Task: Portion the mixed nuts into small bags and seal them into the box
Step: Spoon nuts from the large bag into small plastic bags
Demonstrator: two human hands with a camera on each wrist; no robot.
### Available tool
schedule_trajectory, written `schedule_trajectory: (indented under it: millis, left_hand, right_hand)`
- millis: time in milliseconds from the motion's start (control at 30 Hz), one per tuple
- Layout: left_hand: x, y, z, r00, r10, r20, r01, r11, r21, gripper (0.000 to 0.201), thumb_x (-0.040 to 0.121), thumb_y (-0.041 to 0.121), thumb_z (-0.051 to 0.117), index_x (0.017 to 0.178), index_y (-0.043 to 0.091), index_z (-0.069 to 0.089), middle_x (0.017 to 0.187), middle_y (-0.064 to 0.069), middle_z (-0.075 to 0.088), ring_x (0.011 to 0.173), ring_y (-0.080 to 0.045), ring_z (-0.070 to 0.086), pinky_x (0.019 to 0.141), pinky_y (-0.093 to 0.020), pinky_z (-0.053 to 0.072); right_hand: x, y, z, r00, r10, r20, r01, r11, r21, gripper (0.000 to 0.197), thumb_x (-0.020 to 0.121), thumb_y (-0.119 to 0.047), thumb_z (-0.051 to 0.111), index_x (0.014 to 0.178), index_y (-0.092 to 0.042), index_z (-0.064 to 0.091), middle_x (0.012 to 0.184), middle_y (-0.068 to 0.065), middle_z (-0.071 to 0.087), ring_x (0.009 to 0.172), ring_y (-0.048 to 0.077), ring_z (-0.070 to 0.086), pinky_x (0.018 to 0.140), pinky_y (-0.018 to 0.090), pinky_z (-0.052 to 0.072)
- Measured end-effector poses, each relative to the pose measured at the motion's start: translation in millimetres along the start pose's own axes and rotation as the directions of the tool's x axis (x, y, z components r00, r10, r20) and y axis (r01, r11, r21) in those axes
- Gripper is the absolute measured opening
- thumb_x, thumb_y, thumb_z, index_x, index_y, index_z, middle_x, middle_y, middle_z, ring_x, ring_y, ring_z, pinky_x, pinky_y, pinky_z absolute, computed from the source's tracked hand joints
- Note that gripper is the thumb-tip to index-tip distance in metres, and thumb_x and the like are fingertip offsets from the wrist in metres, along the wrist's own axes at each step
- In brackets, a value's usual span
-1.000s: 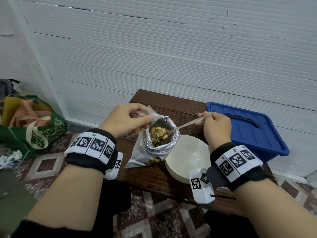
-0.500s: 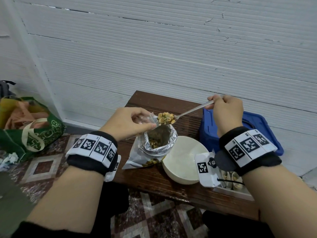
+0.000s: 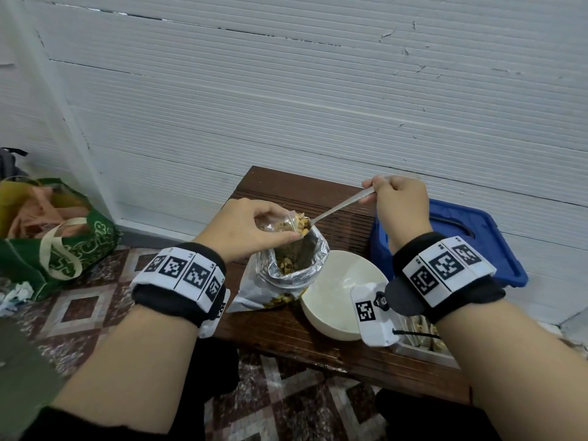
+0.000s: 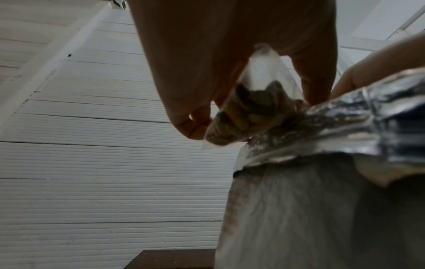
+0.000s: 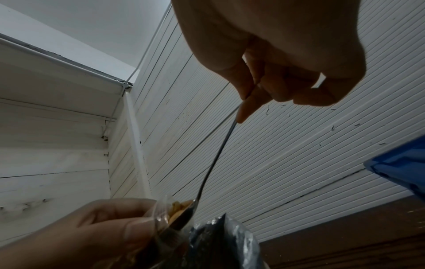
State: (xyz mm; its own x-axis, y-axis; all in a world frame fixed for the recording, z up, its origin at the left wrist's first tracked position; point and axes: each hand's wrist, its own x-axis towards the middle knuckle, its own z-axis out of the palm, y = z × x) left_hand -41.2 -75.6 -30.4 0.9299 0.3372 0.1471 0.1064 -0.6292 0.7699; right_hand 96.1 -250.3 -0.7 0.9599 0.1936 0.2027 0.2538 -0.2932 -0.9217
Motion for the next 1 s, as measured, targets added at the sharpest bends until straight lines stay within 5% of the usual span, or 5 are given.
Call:
schedule_trajectory:
  millis: [233,567,767,900,1000]
  left_hand:
    - [0.0,3.7,2.2,1.000,0.027,-0.015,-0.027,0.999,0.028,0.038,0.069,0.046,0.080,0.102,0.029,0.071,0.095,0.019,0.068,0.092,0.005,0.060,0.084,-0.018,0.051]
    - [0.2,8.1,7.3,0.999,0.051,0.007,-0.051,0.998,0.042,0.035,0.069,0.045,0.080,0.099,0.029,0.072,0.093,0.019,0.067,0.089,0.005,0.061,0.083,-0.021,0.053]
    - [1.1,4.9,8.3,0.999,0.042,-0.013,-0.042,0.999,0.017,0.031,0.068,0.047,0.080,0.094,0.031,0.072,0.087,0.016,0.070,0.084,0.004,0.063,0.078,-0.022,0.055]
    - [2.6,2.6,6.5,0.997,0.017,-0.077,-0.019,1.000,-0.017,0.023,0.070,0.046,0.079,0.086,0.033,0.069,0.084,0.015,0.068,0.084,0.002,0.060,0.073,-0.018,0.050]
    - [2.9,1.6,5.4,0.993,0.003,-0.118,-0.011,0.998,-0.065,0.018,0.074,0.042,0.077,0.086,0.031,0.068,0.082,0.016,0.065,0.081,0.002,0.058,0.071,-0.018,0.048]
  right_hand:
    - [-2.8,0.0,3.6,1.000,0.005,0.027,-0.006,0.998,0.056,0.041,0.098,-0.013,0.046,0.061,-0.018,0.063,0.065,-0.011,0.065,0.083,0.005,0.060,0.088,0.025,0.041]
    - [-6.1,-1.5,4.6,0.999,-0.007,0.043,0.004,0.997,0.078,0.040,0.099,-0.015,0.047,0.062,-0.017,0.063,0.068,-0.011,0.066,0.085,0.003,0.061,0.086,0.023,0.040]
    - [-11.6,-6.7,3.9,0.983,-0.147,0.107,0.125,0.974,0.191,0.029,0.099,-0.021,0.049,0.077,-0.025,0.069,0.066,-0.004,0.068,0.084,0.010,0.064,0.090,0.029,0.042]
    - [-16.0,-10.5,-7.1,0.949,-0.303,0.085,0.273,0.928,0.255,0.023,0.099,-0.022,0.049,0.089,-0.023,0.069,0.068,-0.003,0.066,0.063,-0.003,0.057,0.074,0.023,0.040]
    - [-16.9,-14.3,-15.5,0.930,-0.368,0.000,0.355,0.896,0.267,0.021,0.099,-0.020,0.050,0.090,-0.020,0.068,0.078,-0.002,0.066,0.067,-0.002,0.059,0.069,0.015,0.040]
